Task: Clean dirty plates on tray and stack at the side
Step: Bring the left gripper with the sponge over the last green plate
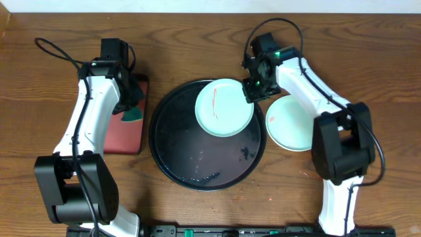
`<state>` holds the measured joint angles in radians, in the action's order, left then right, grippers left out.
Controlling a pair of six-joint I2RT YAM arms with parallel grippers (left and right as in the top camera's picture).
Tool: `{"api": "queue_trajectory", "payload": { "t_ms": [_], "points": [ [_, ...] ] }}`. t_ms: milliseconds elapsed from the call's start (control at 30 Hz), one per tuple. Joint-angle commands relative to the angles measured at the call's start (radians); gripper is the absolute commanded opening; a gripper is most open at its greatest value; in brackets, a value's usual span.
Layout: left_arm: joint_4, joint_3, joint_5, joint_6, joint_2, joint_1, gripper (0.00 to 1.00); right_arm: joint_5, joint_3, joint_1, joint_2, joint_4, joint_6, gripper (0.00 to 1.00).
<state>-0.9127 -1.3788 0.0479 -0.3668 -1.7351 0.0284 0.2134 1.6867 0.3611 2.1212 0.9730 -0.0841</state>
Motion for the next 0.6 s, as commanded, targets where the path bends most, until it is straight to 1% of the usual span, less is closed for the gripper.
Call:
{"api": "queue_trajectory", "payload": {
  "t_ms": [0, 100, 167, 333, 567],
  "points": [
    [-0.008, -0.018, -0.165, 0.123, 0.002, -0.034, 0.07, 0.039, 0.005, 0.019, -0.068, 0.038, -0.025, 0.01],
    [-0.011, -0.017, -0.231, 0.177, 0.002, -0.076, 0.07, 0.039, -0.015, 0.028, -0.057, 0.038, -0.027, 0.01],
    [-0.015, -0.016, -0.235, 0.200, 0.002, -0.112, 0.08, 0.048, -0.042, 0.040, -0.053, 0.025, -0.027, 0.01],
    [-0.017, -0.016, -0.232, 0.206, 0.002, -0.185, 0.07, 0.079, -0.110, 0.069, -0.052, -0.021, -0.029, 0.01],
    [0.001, -0.004, -0.232, 0.207, 0.002, -0.232, 0.08, 0.084, -0.220, 0.093, -0.052, -0.139, -0.088, 0.01]
  ]
}}
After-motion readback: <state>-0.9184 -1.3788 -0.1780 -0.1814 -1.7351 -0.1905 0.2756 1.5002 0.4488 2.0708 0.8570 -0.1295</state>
